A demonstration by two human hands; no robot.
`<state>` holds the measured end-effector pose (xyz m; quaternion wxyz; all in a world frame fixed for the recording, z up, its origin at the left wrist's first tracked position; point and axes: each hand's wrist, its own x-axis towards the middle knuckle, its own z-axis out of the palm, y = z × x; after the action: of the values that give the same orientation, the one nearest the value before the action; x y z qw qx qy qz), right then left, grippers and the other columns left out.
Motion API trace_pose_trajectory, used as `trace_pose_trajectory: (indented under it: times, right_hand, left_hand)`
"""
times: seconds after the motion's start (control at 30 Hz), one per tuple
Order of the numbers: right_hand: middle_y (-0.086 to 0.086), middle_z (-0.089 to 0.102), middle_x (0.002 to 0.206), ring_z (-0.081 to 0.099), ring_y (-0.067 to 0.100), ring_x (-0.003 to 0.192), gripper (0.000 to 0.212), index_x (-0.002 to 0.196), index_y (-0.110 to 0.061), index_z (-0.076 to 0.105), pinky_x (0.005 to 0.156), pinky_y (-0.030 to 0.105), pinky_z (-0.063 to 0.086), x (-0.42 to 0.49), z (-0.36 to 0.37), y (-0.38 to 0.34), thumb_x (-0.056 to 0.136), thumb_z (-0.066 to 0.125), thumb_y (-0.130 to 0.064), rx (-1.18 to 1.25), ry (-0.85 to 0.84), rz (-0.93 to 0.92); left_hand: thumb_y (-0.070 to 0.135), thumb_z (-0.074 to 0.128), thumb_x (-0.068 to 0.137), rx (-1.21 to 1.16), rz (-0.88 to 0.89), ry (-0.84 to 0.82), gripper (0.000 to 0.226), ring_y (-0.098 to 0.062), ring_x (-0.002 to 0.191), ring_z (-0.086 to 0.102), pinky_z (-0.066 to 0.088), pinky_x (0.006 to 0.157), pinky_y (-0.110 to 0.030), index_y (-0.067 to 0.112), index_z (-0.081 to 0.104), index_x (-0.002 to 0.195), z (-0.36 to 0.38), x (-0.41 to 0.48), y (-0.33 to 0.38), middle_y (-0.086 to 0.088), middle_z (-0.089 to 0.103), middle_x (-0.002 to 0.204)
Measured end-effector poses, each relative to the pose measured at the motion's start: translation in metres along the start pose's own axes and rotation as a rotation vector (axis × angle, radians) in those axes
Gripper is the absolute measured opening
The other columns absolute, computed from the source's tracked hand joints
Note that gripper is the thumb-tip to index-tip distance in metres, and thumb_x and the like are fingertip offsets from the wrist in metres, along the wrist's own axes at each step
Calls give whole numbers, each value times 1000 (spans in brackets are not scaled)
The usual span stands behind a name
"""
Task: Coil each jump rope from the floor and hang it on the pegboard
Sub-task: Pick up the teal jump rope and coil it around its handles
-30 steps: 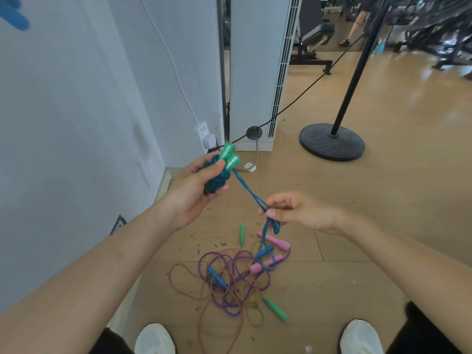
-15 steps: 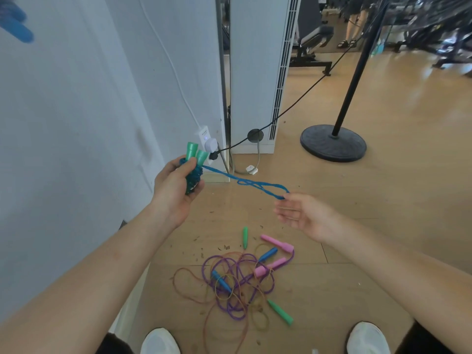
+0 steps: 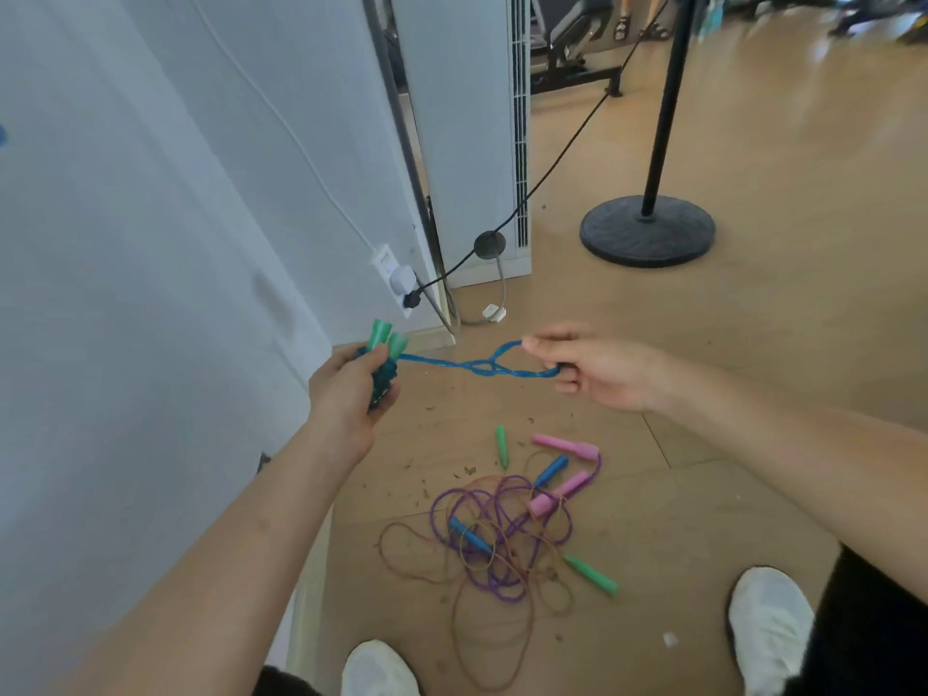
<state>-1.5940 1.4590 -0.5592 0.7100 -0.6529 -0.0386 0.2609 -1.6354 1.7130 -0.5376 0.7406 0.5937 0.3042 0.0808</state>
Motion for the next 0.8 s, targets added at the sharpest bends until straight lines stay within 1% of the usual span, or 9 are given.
trace_pose_trajectory:
  times: [0.1,0.2,0.27,0.33,0.47,0.53,0.6,0.7,0.8]
  right_hand:
    - [-3,49,63,37,8,53,18,80,-17,65,49,19,32,-2,-4,-7,97,60,-20,-89,54,-86]
    - [0,68,77,50,10,61,18,87,-15,64,56,23,37,1,-12,-9,100,54,-20,109,217,-153]
    - [3,73,85,56,11,63,14,91,-14,62,56,23,43,3,-17,-8,101,53,-19,210,299,-145]
    - [11,73,91,63,15,62,10,91,-12,57,54,24,50,4,-21,-5,100,55,-16,209,364,-79]
    - [15,73,80,67,21,55,31,82,-7,64,48,25,50,-2,-25,3,98,58,-33,-209,449,110]
    - [9,73,69,66,20,54,36,76,-7,68,50,25,49,-5,-22,1,96,59,-35,-313,476,60]
    - [6,73,68,67,17,58,31,78,-7,70,52,26,51,-8,-16,-3,95,60,-32,-337,454,-64]
    - [3,76,85,71,14,74,19,92,-14,72,65,26,55,-10,-6,-6,96,61,-28,-345,257,-162]
    - [-3,75,103,70,12,95,13,104,-23,70,81,28,55,-8,2,0,95,62,-28,-389,91,-194]
  left_hand:
    - [12,71,90,35,-11,29,12,-19,85,61,59,71,-28,16,65,100,-5,6,-1,-10,63,106]
    - [12,72,89,68,-32,76,28,-20,89,62,59,69,-28,13,65,116,-12,14,-2,-13,62,117]
    - [12,73,89,65,-44,68,31,-20,89,63,59,70,-28,13,64,119,-15,15,-3,-14,62,120]
    - [13,73,89,64,-42,24,31,-20,90,63,59,70,-28,13,64,119,-14,15,-4,-15,62,122]
    - [17,73,90,81,-17,-148,32,-18,95,62,58,69,-25,12,65,120,-9,8,-2,-14,63,123]
    - [18,72,90,90,-12,-223,32,-18,96,63,58,72,-27,11,65,120,-5,3,-1,-12,64,118]
    - [18,71,90,106,-22,-289,29,-18,95,64,59,76,-28,10,67,118,0,-3,0,-9,67,109]
    - [18,70,90,124,-65,-387,19,-15,86,65,58,73,-25,11,70,109,5,-10,1,-6,68,97]
    - [19,70,90,149,-86,-467,17,-12,81,64,58,70,-23,12,71,104,8,-15,2,-5,67,93]
